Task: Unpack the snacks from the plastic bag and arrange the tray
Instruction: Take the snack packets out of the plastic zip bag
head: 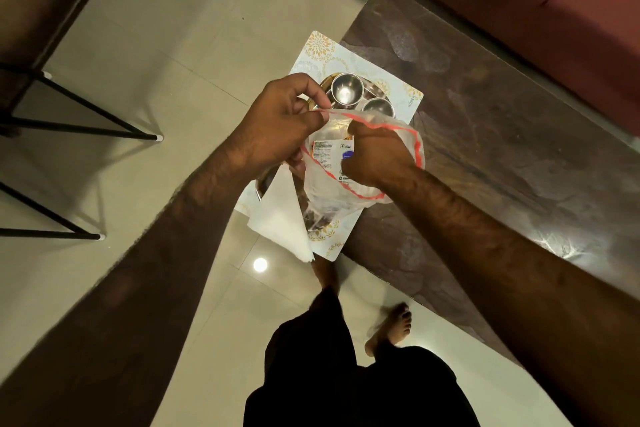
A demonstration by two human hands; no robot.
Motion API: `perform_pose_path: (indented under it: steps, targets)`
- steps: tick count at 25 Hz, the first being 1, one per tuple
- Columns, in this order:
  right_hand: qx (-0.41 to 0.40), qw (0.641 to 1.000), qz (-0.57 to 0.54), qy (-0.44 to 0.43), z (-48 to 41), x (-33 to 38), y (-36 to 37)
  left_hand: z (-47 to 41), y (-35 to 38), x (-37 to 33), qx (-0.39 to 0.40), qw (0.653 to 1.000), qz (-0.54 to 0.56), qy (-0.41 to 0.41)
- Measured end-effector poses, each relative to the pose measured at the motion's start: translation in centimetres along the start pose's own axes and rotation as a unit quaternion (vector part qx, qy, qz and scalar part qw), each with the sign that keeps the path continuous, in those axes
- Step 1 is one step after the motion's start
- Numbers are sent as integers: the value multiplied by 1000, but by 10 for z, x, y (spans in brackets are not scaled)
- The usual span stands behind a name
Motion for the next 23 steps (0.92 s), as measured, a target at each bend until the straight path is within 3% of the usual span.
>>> perform_pose_path:
  steps: [9, 13, 16, 20, 23]
  targets:
    - [35, 995, -34, 85, -24, -16, 23, 0, 9, 11, 6, 1000, -14, -10]
    - [69, 962, -237, 115, -40, -20, 31, -3, 17, 12, 6, 1000, -2, -15]
    - [97, 972, -191, 94, -40, -17, 35, -4, 20, 11, -4, 1000, 0, -17]
    - [28, 987, -158, 13, -19, -9, 18, -7, 15, 6, -35, 999, -4, -4]
    - [-58, 995, -71, -40, 16, -6, -4, -8, 8, 0, -81, 997, 17, -8]
Point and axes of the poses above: each hand's wrist, its own z-axis away from the middle knuckle, its own y-axis out of the palm, x = y × z, the point moved 4 cm from there along -z, towards the middle knuckle, and after that the axes turned 14 degrees about x, right-handed, at the moved point
